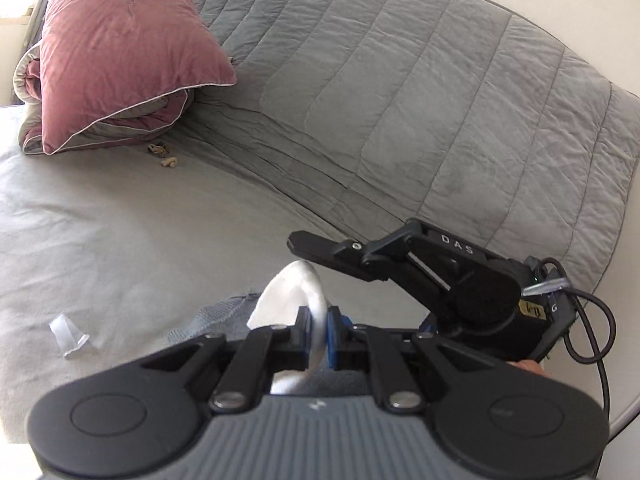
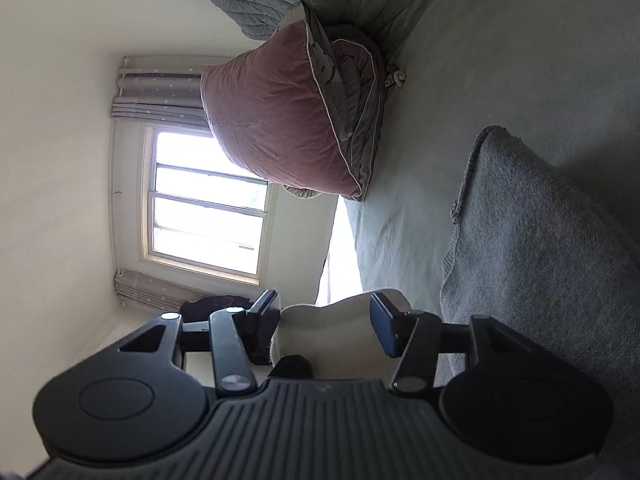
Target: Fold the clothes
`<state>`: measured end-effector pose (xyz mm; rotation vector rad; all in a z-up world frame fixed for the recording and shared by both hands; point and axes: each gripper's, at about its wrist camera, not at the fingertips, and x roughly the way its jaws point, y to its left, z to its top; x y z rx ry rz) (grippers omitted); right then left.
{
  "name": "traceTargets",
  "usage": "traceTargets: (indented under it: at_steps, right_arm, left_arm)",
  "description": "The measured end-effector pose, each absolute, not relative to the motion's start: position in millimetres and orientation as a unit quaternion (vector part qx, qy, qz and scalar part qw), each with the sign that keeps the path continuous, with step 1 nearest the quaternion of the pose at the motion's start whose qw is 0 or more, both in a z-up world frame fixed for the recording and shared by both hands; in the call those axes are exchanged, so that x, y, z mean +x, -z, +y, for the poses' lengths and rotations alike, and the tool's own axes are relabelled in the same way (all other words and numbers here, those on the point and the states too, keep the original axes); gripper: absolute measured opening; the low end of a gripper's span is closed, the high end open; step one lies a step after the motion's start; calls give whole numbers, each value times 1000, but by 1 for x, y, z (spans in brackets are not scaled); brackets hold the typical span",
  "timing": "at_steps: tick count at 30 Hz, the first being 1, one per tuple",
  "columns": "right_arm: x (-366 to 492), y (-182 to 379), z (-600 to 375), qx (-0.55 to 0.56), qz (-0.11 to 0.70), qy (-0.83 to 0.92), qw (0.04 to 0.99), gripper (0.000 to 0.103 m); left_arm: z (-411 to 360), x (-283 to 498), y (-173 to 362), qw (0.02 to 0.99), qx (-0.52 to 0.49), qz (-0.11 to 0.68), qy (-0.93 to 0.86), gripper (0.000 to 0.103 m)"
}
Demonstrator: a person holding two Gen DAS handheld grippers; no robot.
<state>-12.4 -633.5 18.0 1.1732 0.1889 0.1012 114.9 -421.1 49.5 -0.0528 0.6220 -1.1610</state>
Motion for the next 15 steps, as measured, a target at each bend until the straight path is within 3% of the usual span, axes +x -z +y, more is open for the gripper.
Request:
traceTargets:
  at_steps: [3,8,15]
  right_arm:
    - [-21,-25,-634,524,91,-26,846,54]
    - [-36,-36,-635,476,95,11,874,63]
    - [-46,-52,-616,336,128,59,931,66]
  left_arm:
    - [-428,105,-30,755,-9,315,574,9]
    - [-433,76,2,703,54,352,615,15]
    - [-413,66,4,665,81,370,643,39]
